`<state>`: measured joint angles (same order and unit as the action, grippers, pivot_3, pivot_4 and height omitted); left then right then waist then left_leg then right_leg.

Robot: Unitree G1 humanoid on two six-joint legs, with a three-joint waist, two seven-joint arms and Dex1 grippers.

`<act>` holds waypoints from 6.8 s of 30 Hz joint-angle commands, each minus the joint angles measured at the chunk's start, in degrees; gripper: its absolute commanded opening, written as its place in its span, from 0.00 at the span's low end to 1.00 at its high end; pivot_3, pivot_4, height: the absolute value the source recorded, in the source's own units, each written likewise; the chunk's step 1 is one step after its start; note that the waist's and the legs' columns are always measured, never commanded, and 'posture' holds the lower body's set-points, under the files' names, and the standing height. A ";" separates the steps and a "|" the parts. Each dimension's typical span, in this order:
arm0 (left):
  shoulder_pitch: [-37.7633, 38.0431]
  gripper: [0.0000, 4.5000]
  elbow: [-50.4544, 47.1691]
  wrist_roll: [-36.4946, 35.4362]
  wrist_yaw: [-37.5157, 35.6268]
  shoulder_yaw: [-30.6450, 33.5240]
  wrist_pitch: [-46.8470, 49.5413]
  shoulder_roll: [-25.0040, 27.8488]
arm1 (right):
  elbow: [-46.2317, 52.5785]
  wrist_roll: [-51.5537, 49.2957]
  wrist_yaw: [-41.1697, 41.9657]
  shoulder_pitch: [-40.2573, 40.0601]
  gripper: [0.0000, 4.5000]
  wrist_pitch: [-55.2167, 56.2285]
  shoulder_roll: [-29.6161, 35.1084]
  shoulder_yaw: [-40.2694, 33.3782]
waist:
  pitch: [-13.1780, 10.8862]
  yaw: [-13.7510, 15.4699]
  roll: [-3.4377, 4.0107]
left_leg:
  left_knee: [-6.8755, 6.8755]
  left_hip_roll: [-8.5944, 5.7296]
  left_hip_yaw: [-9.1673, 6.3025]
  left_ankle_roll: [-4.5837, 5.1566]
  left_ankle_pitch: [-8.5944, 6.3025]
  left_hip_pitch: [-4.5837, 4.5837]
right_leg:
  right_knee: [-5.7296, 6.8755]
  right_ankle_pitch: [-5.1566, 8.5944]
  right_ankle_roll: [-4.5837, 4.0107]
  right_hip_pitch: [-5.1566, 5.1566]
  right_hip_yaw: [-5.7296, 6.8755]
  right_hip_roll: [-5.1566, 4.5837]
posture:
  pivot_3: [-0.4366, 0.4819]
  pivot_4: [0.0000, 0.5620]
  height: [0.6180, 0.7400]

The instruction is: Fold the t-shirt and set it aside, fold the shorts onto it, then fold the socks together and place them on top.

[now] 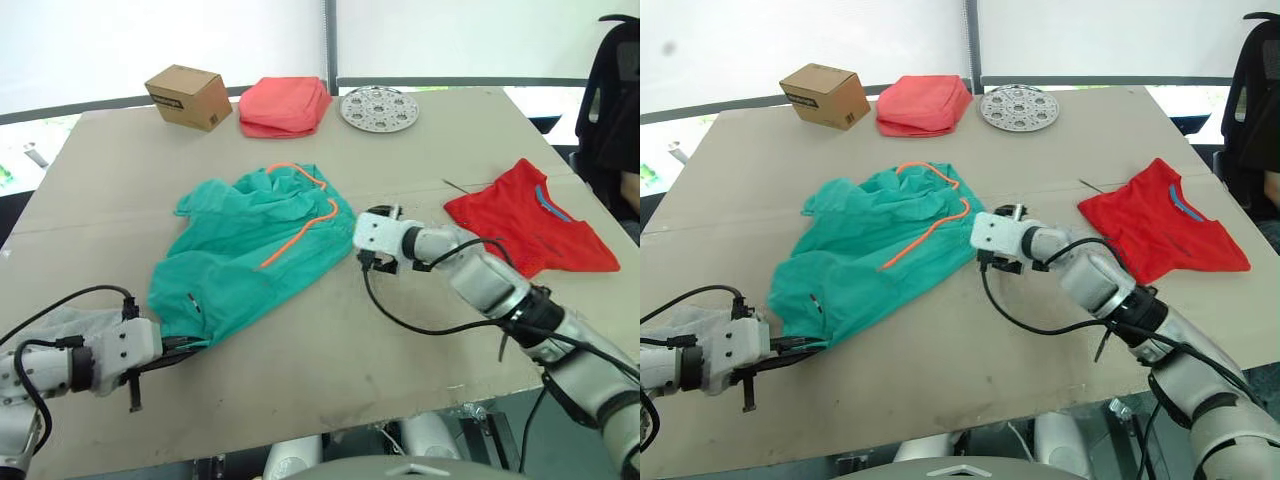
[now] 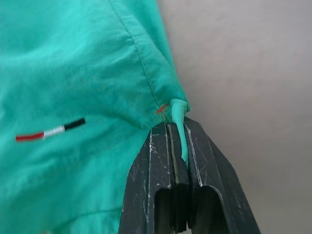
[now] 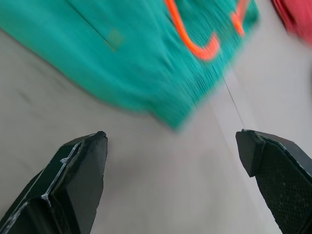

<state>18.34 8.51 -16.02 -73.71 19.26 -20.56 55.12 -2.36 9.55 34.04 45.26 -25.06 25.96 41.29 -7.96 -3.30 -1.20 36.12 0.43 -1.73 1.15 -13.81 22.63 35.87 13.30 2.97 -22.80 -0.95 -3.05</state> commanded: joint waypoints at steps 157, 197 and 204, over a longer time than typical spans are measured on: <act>-86.19 0.00 51.95 17.87 30.94 -27.19 10.57 -30.54 | 24.08 -47.15 -15.91 -13.88 0.01 -50.57 12.60 -46.71 | -0.18 3.67 -0.65 | 0.99 -0.07 1.30 0.45 -0.54 0.20 | -0.03 -0.33 0.08 0.07 1.20 -0.67 | 0.48 0.27 1.00; -36.68 0.59 -1.57 11.90 48.61 -16.71 45.79 -33.38 | 11.80 -13.79 -18.89 -16.40 0.60 -20.63 0.60 -16.47 | 0.76 1.41 -0.31 | 0.95 -0.04 1.08 0.45 -0.54 -0.30 | 0.08 -0.47 0.30 0.23 0.69 -0.69 | 0.48 0.27 1.00; -18.90 0.59 -32.89 6.94 57.41 -7.08 61.60 -37.35 | 5.27 -9.21 -10.54 -11.65 0.60 -7.88 -1.74 -12.39 | 0.74 1.02 -0.32 | 0.54 0.00 1.21 0.45 -0.55 -0.73 | 0.04 -0.46 0.29 0.36 0.38 -0.64 | 0.48 0.27 1.00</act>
<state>-3.11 -17.61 -7.65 -18.38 9.92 37.53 18.50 3.79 -1.38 21.82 31.74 -36.75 24.97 28.62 -7.21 -2.28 -1.51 36.66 0.43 -0.52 1.60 -14.36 21.90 35.91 12.84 3.26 -22.45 -0.57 -3.69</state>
